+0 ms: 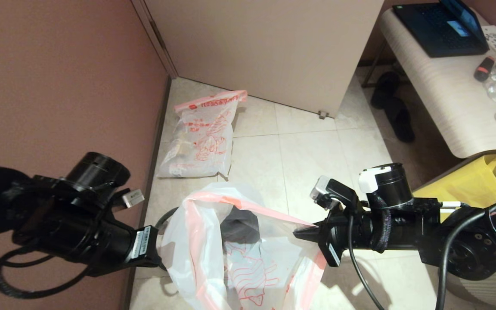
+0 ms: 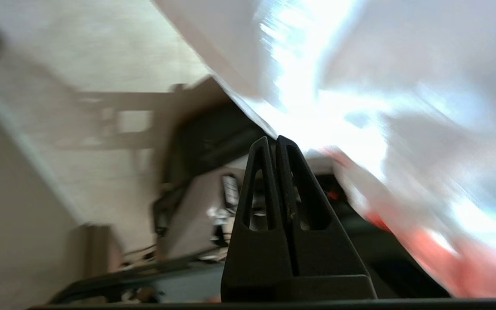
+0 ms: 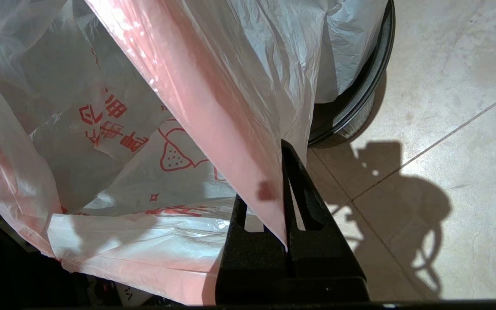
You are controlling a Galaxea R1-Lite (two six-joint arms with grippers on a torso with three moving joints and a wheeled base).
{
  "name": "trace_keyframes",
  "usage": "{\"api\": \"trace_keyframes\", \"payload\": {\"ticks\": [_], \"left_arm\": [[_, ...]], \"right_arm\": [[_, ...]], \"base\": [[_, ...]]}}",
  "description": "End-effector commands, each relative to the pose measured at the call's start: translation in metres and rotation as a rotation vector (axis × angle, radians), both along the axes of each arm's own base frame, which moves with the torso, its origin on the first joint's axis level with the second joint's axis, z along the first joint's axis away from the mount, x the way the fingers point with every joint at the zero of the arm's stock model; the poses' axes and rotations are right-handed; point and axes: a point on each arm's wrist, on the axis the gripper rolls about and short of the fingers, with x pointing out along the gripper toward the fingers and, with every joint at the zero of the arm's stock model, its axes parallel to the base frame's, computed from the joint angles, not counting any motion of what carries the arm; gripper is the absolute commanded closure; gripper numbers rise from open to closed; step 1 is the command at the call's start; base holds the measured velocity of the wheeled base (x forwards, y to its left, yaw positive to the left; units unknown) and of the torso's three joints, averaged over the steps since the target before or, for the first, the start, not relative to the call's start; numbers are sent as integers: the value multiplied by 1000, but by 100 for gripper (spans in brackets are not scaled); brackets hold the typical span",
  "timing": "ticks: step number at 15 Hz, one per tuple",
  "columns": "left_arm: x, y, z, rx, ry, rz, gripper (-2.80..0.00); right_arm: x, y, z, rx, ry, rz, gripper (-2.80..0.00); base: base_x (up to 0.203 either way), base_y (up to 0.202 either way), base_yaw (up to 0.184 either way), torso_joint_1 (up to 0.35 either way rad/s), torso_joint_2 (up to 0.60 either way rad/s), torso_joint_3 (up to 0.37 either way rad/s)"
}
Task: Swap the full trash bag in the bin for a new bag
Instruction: Put the new garbage bag on the trash can
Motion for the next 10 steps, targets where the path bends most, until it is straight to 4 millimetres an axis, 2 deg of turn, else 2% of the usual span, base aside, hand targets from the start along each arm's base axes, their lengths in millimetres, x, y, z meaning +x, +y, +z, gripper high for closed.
{"api": "trace_keyframes", "payload": {"ticks": [1, 3, 6, 8, 10], "left_arm": [[22, -10, -39, 148, 120, 29, 0], [27, -14, -54, 236, 146, 96, 0], [34, -16, -60, 250, 92, 156, 0], [29, -12, -72, 351, 89, 206, 0], [29, -13, -85, 380, 93, 214, 0]], "right_arm": [[0, -1, 2, 5, -8, 1, 0], [2, -6, 6, 13, -19, -15, 0], [5, -15, 12, 22, -35, -42, 0], [9, -22, 15, 29, -42, -60, 0], [10, -26, 17, 38, -43, -56, 0]], "base": [[0, 0, 0, 0, 0, 0], [0, 0, 0, 0, 0, 0], [0, 0, 0, 0, 0, 0], [0, 0, 0, 0, 0, 0], [0, 0, 0, 0, 0, 0]]}}
